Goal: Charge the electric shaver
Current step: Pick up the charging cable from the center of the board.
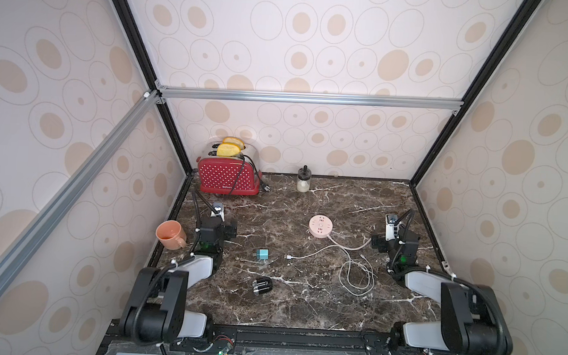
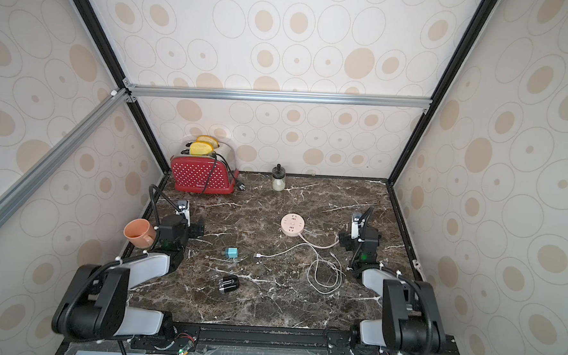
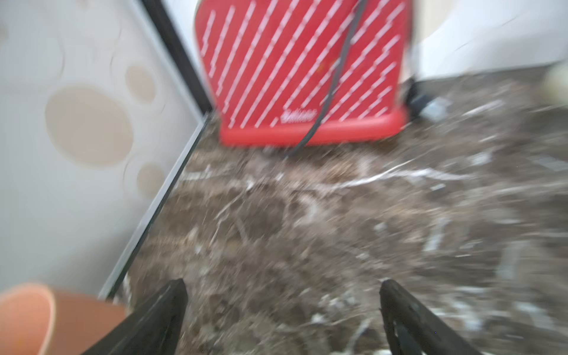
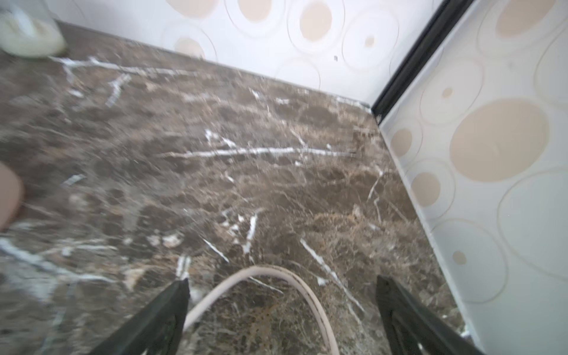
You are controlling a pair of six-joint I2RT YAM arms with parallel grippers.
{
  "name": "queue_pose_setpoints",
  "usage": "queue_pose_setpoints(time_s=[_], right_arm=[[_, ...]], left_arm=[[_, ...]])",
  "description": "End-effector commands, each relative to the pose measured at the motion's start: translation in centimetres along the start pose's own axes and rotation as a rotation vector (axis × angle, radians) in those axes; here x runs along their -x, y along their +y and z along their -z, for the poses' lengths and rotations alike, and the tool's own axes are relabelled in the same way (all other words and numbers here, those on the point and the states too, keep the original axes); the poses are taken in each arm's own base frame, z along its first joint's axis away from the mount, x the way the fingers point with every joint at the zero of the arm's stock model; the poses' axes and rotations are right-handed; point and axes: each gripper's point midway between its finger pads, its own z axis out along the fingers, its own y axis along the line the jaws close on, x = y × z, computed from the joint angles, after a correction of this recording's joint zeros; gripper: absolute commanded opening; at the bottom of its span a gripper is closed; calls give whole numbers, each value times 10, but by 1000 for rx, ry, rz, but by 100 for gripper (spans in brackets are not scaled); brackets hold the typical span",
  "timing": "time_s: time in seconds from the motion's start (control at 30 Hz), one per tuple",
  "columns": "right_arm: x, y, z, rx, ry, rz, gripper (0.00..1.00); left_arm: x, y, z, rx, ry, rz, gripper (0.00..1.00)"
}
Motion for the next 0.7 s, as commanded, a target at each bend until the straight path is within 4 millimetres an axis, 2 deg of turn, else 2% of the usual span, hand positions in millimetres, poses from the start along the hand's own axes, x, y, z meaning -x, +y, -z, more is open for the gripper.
queue_pose_setpoints(time_s=[0.0,0.13,0.17,0.27,0.33,0.4,0.5,0.67], right_arm=[[42,11,21,57,-58,64,99],[79,59,50,299,-96,203,97],[83,80,59,382,-97,256,97],[86,125,80,580,-60,357,96],[85,160,97,724,-34,421,95],[78,192,108,824,-2,507,94],[63,231,115,934,42,617,89],[38,279,124,1118,109,692,79]], left_arm=[[44,-24,24,-162,-63,-97,99],[56,-40,47,-293,-43,-148,99],[54,-43,52,-320,-35,-157,99],[50,-57,69,-424,-2,-170,99],[47,-72,85,-543,28,-180,99],[46,-78,96,-598,54,-177,99],[41,-72,102,-579,68,-205,99],[34,-59,109,-515,78,-238,99]])
